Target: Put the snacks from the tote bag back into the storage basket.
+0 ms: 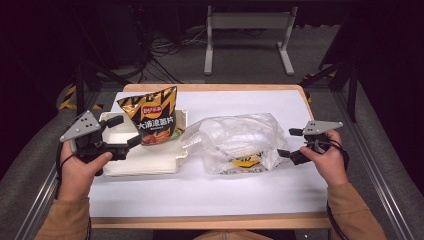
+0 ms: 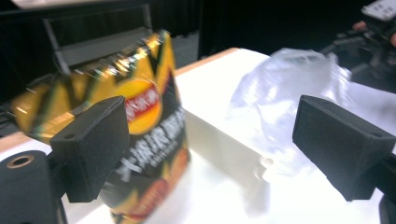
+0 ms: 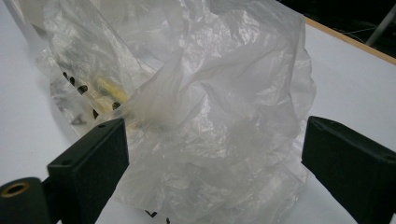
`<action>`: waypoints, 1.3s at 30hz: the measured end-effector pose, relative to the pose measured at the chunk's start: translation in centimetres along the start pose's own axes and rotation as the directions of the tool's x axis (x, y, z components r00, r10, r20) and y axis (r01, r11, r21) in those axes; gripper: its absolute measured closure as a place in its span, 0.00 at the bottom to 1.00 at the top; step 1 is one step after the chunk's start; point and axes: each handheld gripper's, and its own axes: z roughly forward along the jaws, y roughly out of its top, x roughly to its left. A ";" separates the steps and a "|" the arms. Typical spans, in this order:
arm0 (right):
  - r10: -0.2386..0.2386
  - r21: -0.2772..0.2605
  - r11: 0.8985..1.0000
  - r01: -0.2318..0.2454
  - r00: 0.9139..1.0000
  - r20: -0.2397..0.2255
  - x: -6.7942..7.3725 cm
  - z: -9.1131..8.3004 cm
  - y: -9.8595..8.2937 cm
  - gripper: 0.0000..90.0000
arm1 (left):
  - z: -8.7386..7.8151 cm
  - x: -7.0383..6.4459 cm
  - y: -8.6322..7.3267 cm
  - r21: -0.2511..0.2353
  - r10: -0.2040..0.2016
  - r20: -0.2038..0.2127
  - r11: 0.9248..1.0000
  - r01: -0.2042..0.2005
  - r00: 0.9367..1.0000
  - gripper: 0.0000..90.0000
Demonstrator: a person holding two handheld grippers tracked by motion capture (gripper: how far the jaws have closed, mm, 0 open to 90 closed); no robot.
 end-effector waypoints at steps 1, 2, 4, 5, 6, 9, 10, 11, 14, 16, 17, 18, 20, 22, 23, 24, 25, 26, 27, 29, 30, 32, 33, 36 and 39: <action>0.003 -0.003 1.000 -0.003 1.000 -0.002 0.0 -0.1 0.0 0.09 | 0.0 -0.2 -0.3 0.004 -0.001 0.007 1.000 0.001 1.000 0.12; 0.005 -0.007 1.000 -0.005 1.000 -0.001 0.0 -0.2 0.0 0.09 | 0.1 -0.4 -0.7 0.012 -0.005 0.016 1.000 0.005 1.000 0.12; 0.006 -0.011 1.000 -0.006 1.000 -0.002 -0.1 -0.3 -0.1 0.08 | 0.1 -0.6 -1.1 0.028 0.006 0.011 1.000 -0.007 1.000 0.12; 0.009 -0.012 1.000 -0.010 1.000 -0.002 -0.1 -0.4 -0.1 0.08 | 0.2 -0.7 -1.4 0.042 0.009 0.008 0.999 -0.009 1.000 0.12; 0.010 -0.014 1.000 -0.010 1.000 -0.001 -0.1 -0.5 -0.2 0.08 | 0.2 -0.8 -1.7 0.055 0.018 0.005 0.998 -0.018 1.000 0.12; 0.013 -0.017 1.000 -0.013 1.000 -0.003 -0.1 -0.7 -0.3 0.08 | 0.2 -1.0 -2.4 0.068 0.009 0.014 0.998 -0.010 1.000 0.12; 0.014 -0.019 1.000 -0.014 1.000 -0.003 -0.1 -0.8 -0.3 0.08 | 0.2 -1.0 -2.8 0.068 0.002 0.018 0.998 -0.003 1.000 0.12; 0.015 -0.021 1.000 -0.015 1.000 -0.002 -0.1 -0.9 -0.3 0.08 | 0.2 -1.0 -3.1 0.070 -0.002 0.018 0.998 0.001 1.000 0.11; 0.019 -0.023 1.000 -0.019 1.000 -0.001 -0.1 -1.0 -0.4 0.08 | 0.7 -0.8 -4.5 0.095 -0.034 0.019 0.995 0.032 0.999 0.11; 0.018 -0.022 1.000 -0.018 1.000 0.000 -0.1 -1.1 -0.5 0.08 | 1.0 -0.7 -5.2 0.107 -0.043 0.014 0.993 0.041 0.999 0.11; 0.018 -0.022 1.000 -0.018 1.000 -0.001 -0.1 -1.1 -0.5 0.07 | 1.0 -0.7 -5.6 0.109 -0.043 0.013 0.993 0.042 0.999 0.11; 0.019 -0.021 1.000 -0.019 1.000 -0.003 -0.1 -1.2 -0.6 0.07 | 1.1 -0.7 -5.8 0.109 -0.043 0.008 0.993 0.041 0.999 0.11; 0.021 -0.026 0.999 -0.021 1.000 -0.008 0.0 -1.4 -0.7 0.07 | 1.0 -0.7 -6.4 0.105 -0.045 0.004 0.993 0.045 0.999 0.11; 0.026 -0.033 0.999 -0.026 1.000 -0.015 0.1 -1.6 -0.8 0.06 | 0.9 -0.6 -7.0 0.092 -0.062 0.007 0.994 0.061 0.998 0.10; 0.028 -0.037 0.999 -0.029 0.999 -0.016 0.1 -1.7 -0.9 0.06 | 0.9 -0.6 -7.2 0.088 -0.060 0.004 0.994 0.059 0.998 0.10; 0.030 -0.042 0.999 -0.031 0.999 -0.016 0.1 -1.9 -1.0 0.06 | 0.8 -0.5 -7.5 0.088 -0.058 0.000 0.995 0.057 0.998 0.10; 0.033 -0.047 0.998 -0.034 0.999 -0.017 0.1 -2.0 -1.1 0.06 | 0.8 -0.5 -7.8 0.085 -0.062 -0.003 0.994 0.062 0.998 0.10; 0.036 -0.052 0.998 -0.037 0.999 -0.020 0.1 -2.1 -1.2 0.06 | 0.8 -0.5 -8.2 0.084 -0.070 0.001 0.994 0.070 0.998 0.09; 0.036 -0.051 0.998 -0.036 0.999 -0.015 0.2 -2.2 -1.3 0.05 | 0.8 -0.5 -8.4 0.085 -0.075 0.007 0.994 0.074 0.997 0.08; 0.035 -0.054 0.998 -0.036 0.999 -0.012 0.3 -2.4 -1.5 0.05 | 1.0 -0.4 -9.2 0.094 -0.081 0.016 0.992 0.079 0.997 0.06; 0.039 -0.060 0.997 -0.040 0.999 -0.016 0.3 -2.4 -1.7 0.05 | 1.0 -0.3 -9.4 0.105 -0.074 0.020 0.992 0.072 0.997 0.05; 0.045 -0.074 0.996 -0.047 0.999 -0.016 0.4 -2.6 -1.9 0.05 | 1.2 -0.2 -10.5 0.131 -0.075 0.019 0.989 0.072 0.997 0.03; 0.045 -0.074 0.996 -0.047 0.999 -0.016 0.4 -2.6 -1.9 0.05 | 1.2 -0.2 -10.5 0.131 -0.075 0.019 0.989 0.072 0.997 0.03; 0.062 -0.104 0.993 -0.064 0.998 -0.022 0.5 -2.7 -2.4 0.05 | 1.4 0.0 -11.6 0.140 -0.095 -0.010 0.986 0.095 0.995 0.03; 0.068 -0.137 0.988 -0.071 0.997 -0.023 0.5 -2.7 -2.8 0.05 | 1.4 0.0 -12.3 0.117 -0.100 -0.023 0.988 0.102 0.995 0.03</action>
